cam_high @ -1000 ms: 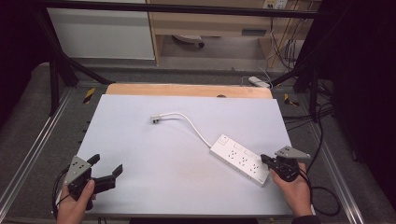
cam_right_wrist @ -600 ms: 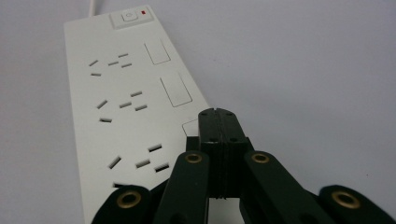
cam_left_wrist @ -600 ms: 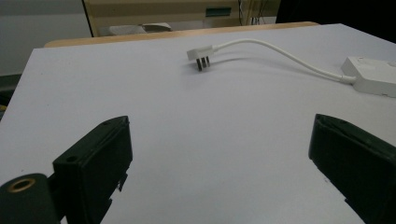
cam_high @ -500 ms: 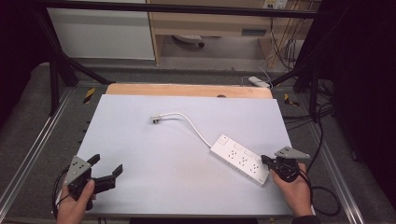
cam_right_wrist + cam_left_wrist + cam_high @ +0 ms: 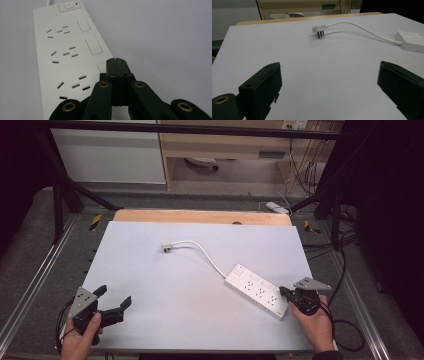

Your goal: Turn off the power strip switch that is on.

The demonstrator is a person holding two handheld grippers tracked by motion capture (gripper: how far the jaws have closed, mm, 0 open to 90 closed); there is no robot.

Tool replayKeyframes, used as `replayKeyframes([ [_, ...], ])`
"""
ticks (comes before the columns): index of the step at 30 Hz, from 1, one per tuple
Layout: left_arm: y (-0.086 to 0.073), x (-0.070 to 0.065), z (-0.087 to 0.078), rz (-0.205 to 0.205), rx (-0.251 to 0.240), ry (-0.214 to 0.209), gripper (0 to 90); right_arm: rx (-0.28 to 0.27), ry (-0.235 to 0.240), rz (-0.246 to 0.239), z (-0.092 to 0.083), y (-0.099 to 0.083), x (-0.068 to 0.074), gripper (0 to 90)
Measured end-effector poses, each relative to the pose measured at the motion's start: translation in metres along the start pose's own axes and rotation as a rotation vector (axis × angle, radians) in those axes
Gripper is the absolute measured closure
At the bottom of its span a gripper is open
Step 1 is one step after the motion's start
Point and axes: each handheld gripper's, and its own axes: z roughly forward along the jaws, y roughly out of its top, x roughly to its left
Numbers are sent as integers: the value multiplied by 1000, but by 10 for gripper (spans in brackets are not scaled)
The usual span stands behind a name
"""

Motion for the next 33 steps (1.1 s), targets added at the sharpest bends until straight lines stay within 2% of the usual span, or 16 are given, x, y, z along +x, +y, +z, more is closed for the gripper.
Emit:
replayKeyframes([
  [33,0,0,0,-1,-3,-1,53,-20,1,-12,0,-3,-1,900],
])
